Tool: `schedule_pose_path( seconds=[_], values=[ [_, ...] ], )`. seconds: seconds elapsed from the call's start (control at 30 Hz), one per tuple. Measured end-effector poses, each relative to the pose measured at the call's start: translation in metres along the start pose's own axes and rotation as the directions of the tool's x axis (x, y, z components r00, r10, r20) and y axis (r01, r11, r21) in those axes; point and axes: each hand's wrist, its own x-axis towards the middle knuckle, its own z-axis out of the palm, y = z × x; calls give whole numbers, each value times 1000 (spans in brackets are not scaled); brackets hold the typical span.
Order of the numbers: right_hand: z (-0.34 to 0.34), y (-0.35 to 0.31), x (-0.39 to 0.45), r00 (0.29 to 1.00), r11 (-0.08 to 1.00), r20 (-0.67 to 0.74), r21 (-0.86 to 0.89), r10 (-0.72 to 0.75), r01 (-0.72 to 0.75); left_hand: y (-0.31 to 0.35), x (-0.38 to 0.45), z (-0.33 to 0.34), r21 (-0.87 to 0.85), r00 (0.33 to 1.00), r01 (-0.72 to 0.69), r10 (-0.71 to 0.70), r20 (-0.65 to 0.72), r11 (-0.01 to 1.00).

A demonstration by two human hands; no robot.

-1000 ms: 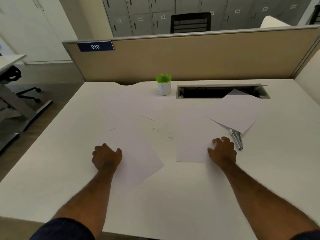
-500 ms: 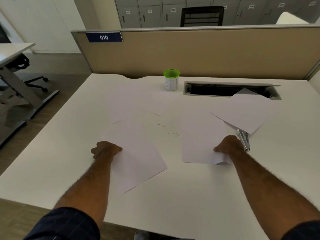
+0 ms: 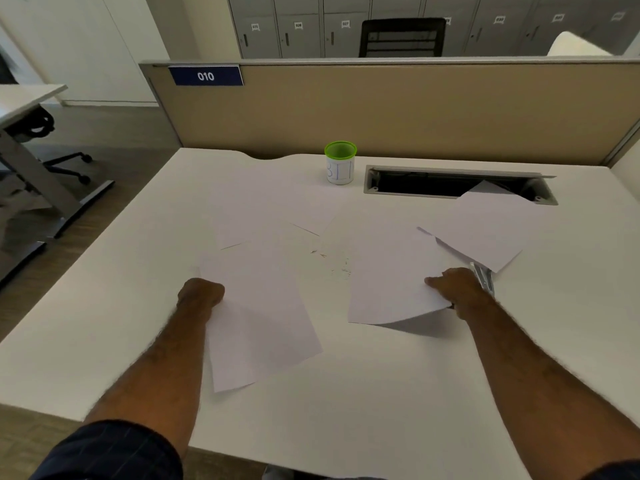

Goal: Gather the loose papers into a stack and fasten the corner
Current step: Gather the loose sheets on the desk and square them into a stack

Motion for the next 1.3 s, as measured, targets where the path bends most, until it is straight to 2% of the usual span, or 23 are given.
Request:
schedule_pose_path(
  seconds=[0.03, 0.07, 0.13, 0.23, 0.3, 0.4, 0.5, 0.57, 0.7, 0.8, 0.87, 1.0, 1.17, 1.3],
  values=[
    [-3, -4, -3, 999, 998, -3, 47, -34, 35, 3, -1, -5, -47, 1000, -12, 11, -8, 999],
    [-7, -8, -4, 997, 997, -22, 20, -80, 81, 5, -3, -9, -101, 999, -29, 28, -16, 994],
    [-16, -20, -8, 979, 977, -79, -110, -189, 180, 11, -4, -18, -240, 997, -78, 75, -24, 967],
    [-32, -40, -14, 945, 952, -174, -185, -276, 244, 27, -15, -34, -443, 988, -146, 148, -29, 885],
    [-42, -54, -18, 924, 939, -213, -205, -317, 275, 40, -25, -43, -566, 978, -164, 208, 14, 808],
    [-60, -74, -31, 866, 898, -267, -250, -422, 361, 60, -42, -58, -613, 949, -228, 314, 35, 757],
    [-73, -87, -36, 824, 887, -329, -166, -462, 431, 77, -52, -66, -648, 913, -288, 406, 37, 706],
    [-77, -93, -36, 840, 890, -344, 22, -421, 455, 86, -57, -68, -663, 898, -317, 440, 20, 678],
    [-75, -98, -34, 880, 807, -277, 359, -387, 468, 100, -65, -60, -734, 879, -292, 475, 46, 612],
    [-65, -99, -35, 915, 699, -148, 603, -375, 384, 108, -71, -45, -806, 853, -242, 514, 89, 541],
    [-54, -99, -42, 920, 643, -36, 704, -390, 301, 111, -73, -33, -840, 838, -201, 533, 119, 504],
    [-26, -92, -44, 914, 643, 41, 724, -403, 251, 117, -81, -11, -884, 825, -98, 534, 184, 457],
    [9, -78, -42, 920, 750, 151, 633, -362, 191, 122, -83, 10, -908, 814, -6, 530, 238, 418],
    [28, -65, -38, 925, 789, 232, 605, -302, 106, 119, -84, 19, -914, 802, 94, 514, 304, 394]
  ],
)
